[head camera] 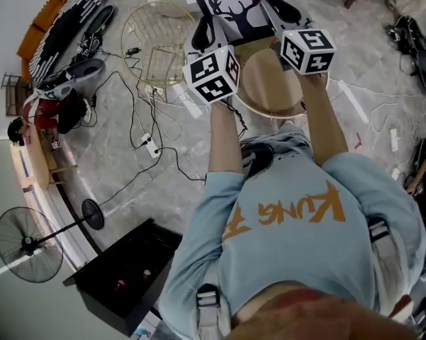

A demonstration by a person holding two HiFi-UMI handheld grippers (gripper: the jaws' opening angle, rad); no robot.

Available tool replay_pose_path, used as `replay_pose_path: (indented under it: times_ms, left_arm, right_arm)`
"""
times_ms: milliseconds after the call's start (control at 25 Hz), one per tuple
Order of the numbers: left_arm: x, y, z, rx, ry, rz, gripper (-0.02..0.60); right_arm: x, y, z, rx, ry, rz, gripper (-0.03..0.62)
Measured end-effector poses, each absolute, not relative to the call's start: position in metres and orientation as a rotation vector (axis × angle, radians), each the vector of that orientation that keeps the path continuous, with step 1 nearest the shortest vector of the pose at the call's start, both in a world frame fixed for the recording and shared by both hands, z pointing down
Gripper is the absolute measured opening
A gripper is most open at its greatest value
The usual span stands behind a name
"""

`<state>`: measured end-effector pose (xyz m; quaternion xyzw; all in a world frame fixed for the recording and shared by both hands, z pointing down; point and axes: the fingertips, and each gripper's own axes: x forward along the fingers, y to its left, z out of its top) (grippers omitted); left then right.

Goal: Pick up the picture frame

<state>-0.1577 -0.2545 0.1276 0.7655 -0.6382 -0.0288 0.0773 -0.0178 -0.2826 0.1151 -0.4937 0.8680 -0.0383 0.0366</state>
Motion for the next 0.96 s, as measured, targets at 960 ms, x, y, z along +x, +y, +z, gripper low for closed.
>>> replay_pose_path:
  times_ms: [960]
  left_arm:
    - [-0.154, -0.265, 0.115, 2.328, -1.893, -0.145, 0.080]
  right_arm:
    - [-0.014, -0.288, 0.098, -1.521, 2.666, -0.026, 0.067]
